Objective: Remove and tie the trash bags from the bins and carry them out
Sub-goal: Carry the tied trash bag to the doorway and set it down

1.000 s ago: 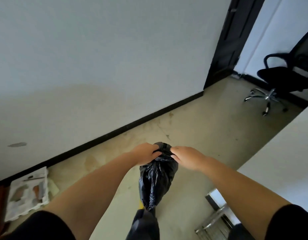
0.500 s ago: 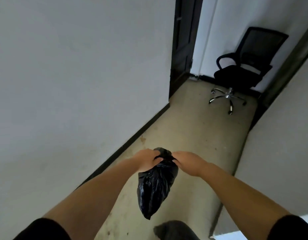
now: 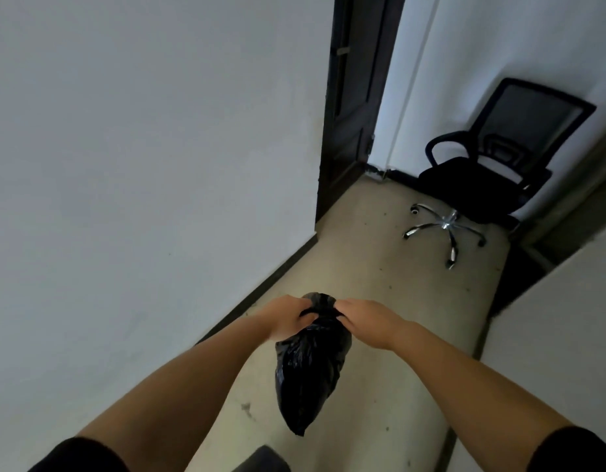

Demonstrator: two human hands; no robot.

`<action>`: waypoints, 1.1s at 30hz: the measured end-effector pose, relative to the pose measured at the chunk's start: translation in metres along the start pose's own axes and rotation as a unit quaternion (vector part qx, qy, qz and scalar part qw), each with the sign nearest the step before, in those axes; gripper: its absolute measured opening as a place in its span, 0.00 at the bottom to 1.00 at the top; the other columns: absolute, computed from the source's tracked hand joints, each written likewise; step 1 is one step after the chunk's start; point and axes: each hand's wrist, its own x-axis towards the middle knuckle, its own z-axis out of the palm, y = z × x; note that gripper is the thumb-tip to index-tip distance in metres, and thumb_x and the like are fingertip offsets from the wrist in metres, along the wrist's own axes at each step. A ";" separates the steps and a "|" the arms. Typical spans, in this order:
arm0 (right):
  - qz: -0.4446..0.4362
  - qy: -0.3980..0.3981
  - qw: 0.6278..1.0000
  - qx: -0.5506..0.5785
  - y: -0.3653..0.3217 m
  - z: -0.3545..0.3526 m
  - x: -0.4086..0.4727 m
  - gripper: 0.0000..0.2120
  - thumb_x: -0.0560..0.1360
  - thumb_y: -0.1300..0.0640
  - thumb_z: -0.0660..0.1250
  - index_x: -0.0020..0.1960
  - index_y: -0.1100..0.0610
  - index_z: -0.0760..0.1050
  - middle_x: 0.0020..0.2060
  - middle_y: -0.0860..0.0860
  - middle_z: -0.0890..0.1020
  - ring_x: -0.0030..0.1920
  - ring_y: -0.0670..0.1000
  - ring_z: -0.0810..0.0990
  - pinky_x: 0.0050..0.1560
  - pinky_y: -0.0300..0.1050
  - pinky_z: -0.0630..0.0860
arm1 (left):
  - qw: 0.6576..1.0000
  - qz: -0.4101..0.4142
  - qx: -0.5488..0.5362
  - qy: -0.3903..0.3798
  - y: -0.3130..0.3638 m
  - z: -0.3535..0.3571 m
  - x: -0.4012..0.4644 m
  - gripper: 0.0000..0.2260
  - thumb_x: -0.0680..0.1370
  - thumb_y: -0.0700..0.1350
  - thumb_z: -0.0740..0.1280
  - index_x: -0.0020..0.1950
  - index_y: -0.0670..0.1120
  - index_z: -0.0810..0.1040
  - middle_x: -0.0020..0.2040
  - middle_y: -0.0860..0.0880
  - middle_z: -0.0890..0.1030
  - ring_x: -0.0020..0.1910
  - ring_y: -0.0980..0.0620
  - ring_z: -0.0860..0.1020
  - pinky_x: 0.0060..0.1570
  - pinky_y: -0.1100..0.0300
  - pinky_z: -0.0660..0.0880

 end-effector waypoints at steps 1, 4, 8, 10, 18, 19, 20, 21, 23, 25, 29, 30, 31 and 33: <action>-0.001 0.000 1.000 0.000 0.012 -0.006 0.012 0.12 0.81 0.54 0.52 0.57 0.60 0.68 0.54 0.58 0.77 0.51 0.59 0.76 0.47 0.51 0.71 | 1.000 -0.002 0.001 -0.007 -0.003 -0.007 0.018 0.15 0.82 0.51 0.54 0.55 0.42 0.73 0.50 0.41 0.80 0.50 0.42 0.77 0.48 0.51 0.72; -0.006 0.008 1.000 0.004 0.044 -0.021 0.051 0.12 0.81 0.52 0.53 0.57 0.59 0.67 0.51 0.57 0.77 0.49 0.58 0.77 0.45 0.51 0.72 | 1.000 0.004 -0.001 -0.012 -0.016 -0.027 0.070 0.15 0.82 0.51 0.54 0.55 0.41 0.74 0.50 0.41 0.79 0.49 0.42 0.77 0.49 0.52 0.71; 0.013 0.023 1.000 0.009 0.091 -0.046 0.114 0.15 0.82 0.50 0.52 0.60 0.59 0.70 0.53 0.57 0.78 0.52 0.58 0.77 0.49 0.51 0.73 | 0.999 0.029 -0.002 -0.020 -0.038 -0.059 0.154 0.13 0.82 0.49 0.55 0.57 0.42 0.73 0.51 0.40 0.80 0.51 0.42 0.77 0.46 0.55 0.68; 0.026 0.027 0.999 0.027 0.113 -0.058 0.144 0.15 0.82 0.51 0.52 0.59 0.58 0.71 0.54 0.57 0.79 0.52 0.57 0.77 0.50 0.51 0.73 | 0.999 0.042 -0.010 -0.024 -0.049 -0.075 0.193 0.13 0.82 0.50 0.55 0.58 0.43 0.74 0.52 0.41 0.80 0.51 0.42 0.77 0.46 0.56 0.69; 0.077 0.025 0.992 0.093 0.188 -0.096 0.251 0.16 0.82 0.51 0.51 0.56 0.60 0.71 0.50 0.57 0.79 0.49 0.56 0.77 0.48 0.49 0.72 | 0.996 0.058 0.009 -0.063 -0.086 -0.140 0.329 0.15 0.82 0.51 0.55 0.59 0.42 0.74 0.53 0.39 0.79 0.51 0.41 0.78 0.52 0.51 0.75; 0.079 0.023 0.992 0.096 0.197 -0.101 0.264 0.15 0.82 0.51 0.51 0.55 0.60 0.71 0.50 0.58 0.79 0.49 0.57 0.77 0.48 0.50 0.72 | 0.996 0.056 0.009 -0.068 -0.089 -0.145 0.344 0.15 0.82 0.50 0.55 0.58 0.42 0.74 0.52 0.39 0.79 0.50 0.41 0.78 0.52 0.50 0.75; 0.082 0.021 0.992 0.097 0.206 -0.105 0.276 0.15 0.82 0.51 0.51 0.54 0.60 0.71 0.49 0.58 0.78 0.48 0.57 0.77 0.48 0.51 0.72 | 0.996 0.053 0.007 -0.072 -0.093 -0.150 0.360 0.15 0.82 0.50 0.55 0.58 0.42 0.74 0.52 0.40 0.79 0.50 0.41 0.78 0.52 0.50 0.75; 0.082 0.018 0.992 0.099 0.216 -0.109 0.289 0.15 0.82 0.51 0.51 0.53 0.60 0.70 0.47 0.58 0.78 0.46 0.58 0.77 0.47 0.51 0.72 | 0.996 0.046 0.000 -0.076 -0.099 -0.153 0.375 0.15 0.82 0.50 0.55 0.57 0.42 0.74 0.51 0.40 0.79 0.50 0.42 0.78 0.52 0.50 0.75; 0.071 0.012 0.992 0.108 0.235 -0.118 0.318 0.14 0.82 0.51 0.51 0.50 0.60 0.69 0.45 0.58 0.77 0.43 0.58 0.76 0.44 0.51 0.71 | 0.996 0.032 -0.013 -0.076 -0.111 -0.159 0.408 0.15 0.81 0.50 0.55 0.57 0.42 0.74 0.51 0.41 0.79 0.50 0.42 0.78 0.52 0.51 0.75; 0.052 0.010 0.992 0.112 0.255 -0.122 0.351 0.14 0.82 0.52 0.51 0.50 0.60 0.69 0.44 0.59 0.77 0.42 0.58 0.76 0.42 0.51 0.70 | 0.997 0.011 -0.029 -0.067 -0.124 -0.165 0.440 0.14 0.81 0.50 0.56 0.56 0.41 0.75 0.51 0.41 0.80 0.50 0.43 0.78 0.50 0.52 0.74; 0.034 -0.014 0.990 0.138 0.288 -0.124 0.420 0.14 0.82 0.52 0.51 0.53 0.60 0.71 0.45 0.58 0.78 0.47 0.59 0.78 0.36 0.40 0.67 | 0.995 -0.052 -0.072 -0.050 -0.151 -0.171 0.502 0.10 0.78 0.45 0.59 0.51 0.40 0.76 0.51 0.42 0.78 0.51 0.43 0.77 0.48 0.53 0.72; 0.030 -0.023 0.988 0.146 0.294 -0.123 0.439 0.15 0.83 0.53 0.51 0.55 0.61 0.71 0.46 0.57 0.78 0.50 0.59 0.78 0.38 0.40 0.69 | 0.994 -0.062 -0.075 -0.051 -0.160 -0.172 0.518 0.10 0.77 0.44 0.59 0.51 0.41 0.76 0.52 0.42 0.78 0.52 0.43 0.76 0.50 0.52 0.73; 0.028 -0.042 0.987 0.152 0.298 -0.121 0.457 0.16 0.83 0.53 0.51 0.58 0.61 0.72 0.48 0.57 0.78 0.51 0.59 0.78 0.42 0.44 0.71 | 0.993 -0.072 -0.075 -0.058 -0.171 -0.171 0.532 0.10 0.77 0.44 0.59 0.53 0.41 0.76 0.53 0.43 0.77 0.54 0.44 0.76 0.51 0.52 0.73; 0.011 -0.085 0.985 0.149 0.305 -0.108 0.496 0.16 0.83 0.53 0.51 0.58 0.62 0.71 0.40 0.53 0.77 0.43 0.55 0.78 0.38 0.46 0.69 | 0.992 -0.079 -0.049 -0.091 -0.199 -0.164 0.562 0.11 0.77 0.44 0.60 0.56 0.43 0.76 0.57 0.43 0.75 0.57 0.44 0.75 0.54 0.52 0.74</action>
